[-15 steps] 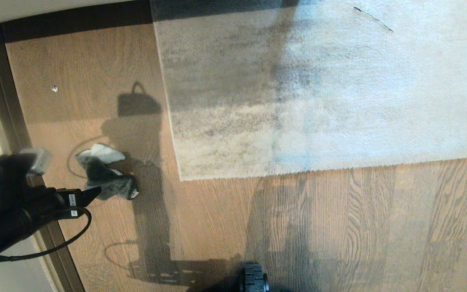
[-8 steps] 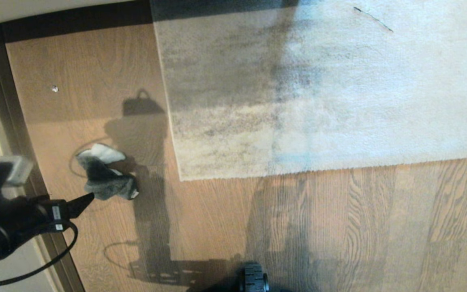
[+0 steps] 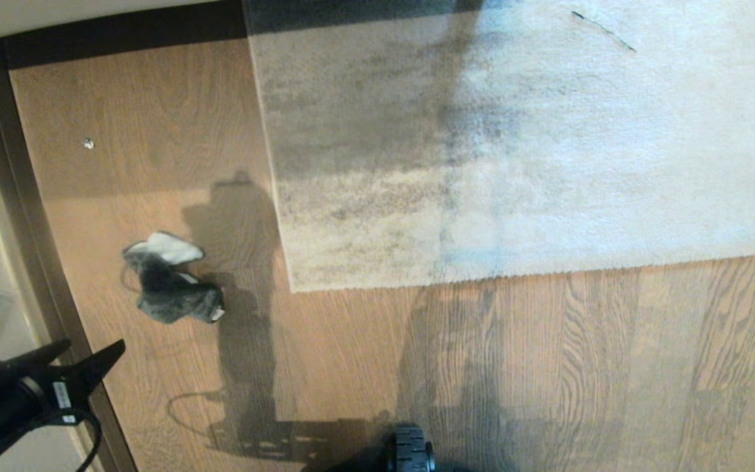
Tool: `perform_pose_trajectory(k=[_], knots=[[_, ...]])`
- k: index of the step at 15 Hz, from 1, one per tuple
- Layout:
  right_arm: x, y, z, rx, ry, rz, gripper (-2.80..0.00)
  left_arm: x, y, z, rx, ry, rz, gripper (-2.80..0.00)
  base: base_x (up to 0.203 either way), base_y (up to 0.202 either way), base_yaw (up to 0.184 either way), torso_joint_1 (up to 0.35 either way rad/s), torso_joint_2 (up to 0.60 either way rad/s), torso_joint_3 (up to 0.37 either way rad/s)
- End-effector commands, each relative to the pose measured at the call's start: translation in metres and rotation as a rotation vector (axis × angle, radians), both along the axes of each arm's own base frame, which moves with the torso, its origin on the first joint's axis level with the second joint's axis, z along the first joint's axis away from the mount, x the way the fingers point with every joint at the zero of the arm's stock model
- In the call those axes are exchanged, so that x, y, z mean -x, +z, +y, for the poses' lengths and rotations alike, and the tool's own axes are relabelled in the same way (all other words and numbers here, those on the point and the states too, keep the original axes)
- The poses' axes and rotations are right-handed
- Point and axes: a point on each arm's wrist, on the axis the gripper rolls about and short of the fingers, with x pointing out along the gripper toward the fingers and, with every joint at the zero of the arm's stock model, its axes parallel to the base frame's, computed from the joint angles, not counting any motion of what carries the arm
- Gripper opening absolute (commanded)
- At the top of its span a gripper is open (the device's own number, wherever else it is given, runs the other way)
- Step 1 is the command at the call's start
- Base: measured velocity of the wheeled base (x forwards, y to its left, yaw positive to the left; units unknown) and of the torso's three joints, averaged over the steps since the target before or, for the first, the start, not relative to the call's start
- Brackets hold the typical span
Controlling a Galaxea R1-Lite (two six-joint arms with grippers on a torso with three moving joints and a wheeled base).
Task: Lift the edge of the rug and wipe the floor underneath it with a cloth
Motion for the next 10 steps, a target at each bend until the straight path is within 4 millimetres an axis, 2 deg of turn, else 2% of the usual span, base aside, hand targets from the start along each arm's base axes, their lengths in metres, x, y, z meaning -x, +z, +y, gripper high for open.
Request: perform_pose_trajectory(k=[1,10], knots=[[0.0,0.0,0.0,-0.001,0.001,0.0,-2.8,0.018,0.002,-0.004,-0.004,-0.02,-0.06,-2.8,0.0,0.0,0.0,0.0,0.0,0.0],[0.0,0.0,0.0,-0.001,0.001,0.0,-2.8,0.086,-0.024,-0.013,0.012,-0.09,-0.087,-2.8,0.0,0.0,0.0,0.0,0.0,0.0]])
